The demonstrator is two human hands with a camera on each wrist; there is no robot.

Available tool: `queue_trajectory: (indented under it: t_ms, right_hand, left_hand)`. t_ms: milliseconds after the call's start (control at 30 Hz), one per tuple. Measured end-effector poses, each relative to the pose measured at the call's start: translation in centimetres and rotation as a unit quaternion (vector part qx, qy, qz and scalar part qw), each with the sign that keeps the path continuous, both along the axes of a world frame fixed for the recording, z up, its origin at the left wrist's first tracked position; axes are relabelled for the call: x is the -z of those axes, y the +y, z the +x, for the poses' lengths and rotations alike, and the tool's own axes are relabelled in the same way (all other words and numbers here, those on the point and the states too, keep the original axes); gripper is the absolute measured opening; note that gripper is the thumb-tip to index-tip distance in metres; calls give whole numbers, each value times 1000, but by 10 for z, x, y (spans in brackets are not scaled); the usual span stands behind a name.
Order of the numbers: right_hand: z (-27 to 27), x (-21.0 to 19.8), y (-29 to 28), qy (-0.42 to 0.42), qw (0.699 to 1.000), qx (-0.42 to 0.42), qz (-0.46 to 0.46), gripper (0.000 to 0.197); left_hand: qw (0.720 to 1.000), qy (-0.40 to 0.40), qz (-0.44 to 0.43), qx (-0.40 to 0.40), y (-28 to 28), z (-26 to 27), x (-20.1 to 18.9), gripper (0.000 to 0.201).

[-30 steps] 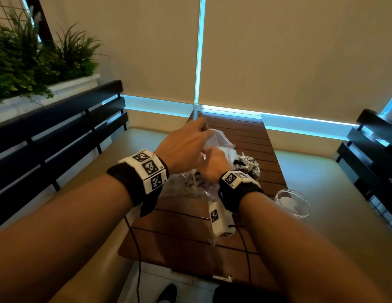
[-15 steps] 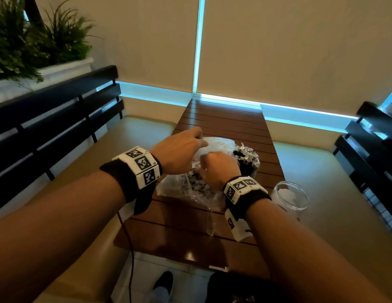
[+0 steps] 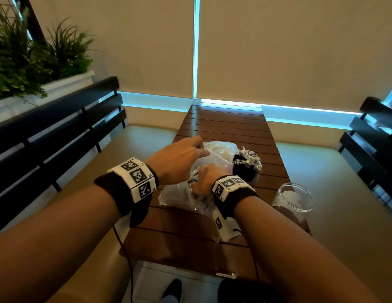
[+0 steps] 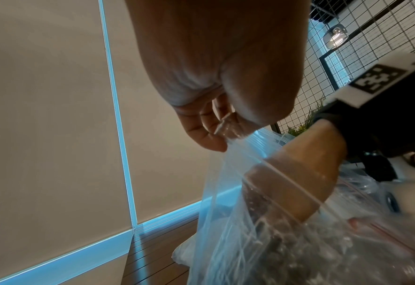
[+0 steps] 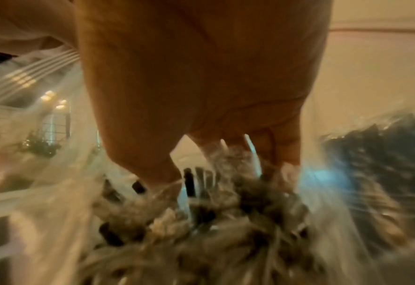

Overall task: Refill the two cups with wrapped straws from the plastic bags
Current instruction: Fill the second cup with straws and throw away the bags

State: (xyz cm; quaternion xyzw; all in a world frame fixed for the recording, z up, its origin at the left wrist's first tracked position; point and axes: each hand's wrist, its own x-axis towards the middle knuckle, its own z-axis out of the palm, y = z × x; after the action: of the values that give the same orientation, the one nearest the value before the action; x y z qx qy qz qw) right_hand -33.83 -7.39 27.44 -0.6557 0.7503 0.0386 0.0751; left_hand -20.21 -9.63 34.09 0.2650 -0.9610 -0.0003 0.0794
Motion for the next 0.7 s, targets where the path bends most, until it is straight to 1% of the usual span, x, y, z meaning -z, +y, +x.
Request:
queue_trajectory:
  t_ms: [67,133,200,233,267,300,333,367,400,433,467,500,533,567,600,633,700]
  right_hand:
    - [9,1,-1,11,1000,6,9,39]
    - [8,2,-2,7,999,20,30,39]
    - [4,-3,-1,-21,996,36,73,40]
    - [5,-7,-5,-62,993,39,97,37]
    - [10,-7,-9,-79,990,58,106,32]
    - [30,-5,-19,-67,990,90,86,27]
    - [22,1,-15,-23,995,38,94,25]
    - [15,4,-17,-4,995,-44,91,28]
    - [19,7,-14,19,994,-54,92,31]
    - [17,11,-5,11,995,-67,72,28]
    - [14,16,-13,57,995,-78,25,27]
    - [16,2,-20,-15,999,-40,17,30]
    - [2,-4,-10,-27,998,-32,48,33]
    - [-2,-5,-4,-16,999,-22,37,33]
    - [-8,1,-3,4,1000,-4,-2,32]
    - [-1,3,-5,8,999,-1,-49,28]
    - [8,12,-7,33,997,-20,-72,20]
  left_hand:
    - [1000,-5,1,2,1,1,3,62]
    - [1000,-7,3,3,1,1,5,62]
    - [1000,-11,2,6,1,1,6,61]
    - [1000,-11,3,9,1,1,6,60]
    - [1000,-10,5,10,1,1,6,58]
    - [1000,-8,8,11,0,2,6,57]
    - [1000,-4,11,12,0,2,6,57]
    - [1000,1,14,13,-1,1,6,57]
    - [1000,5,15,13,-1,0,6,57]
    - [1000,8,17,13,-1,-1,6,57]
    - [1000,9,18,14,-1,-2,6,58]
    - [1000,9,19,15,-1,-3,6,58]
    - [1000,8,19,17,0,-4,6,59]
    - [1000,8,17,20,0,-5,6,58]
    - [1000,10,16,23,0,-6,6,57]
    - [999,11,18,25,1,-7,6,56]
    - [999,9,22,26,2,-7,6,56]
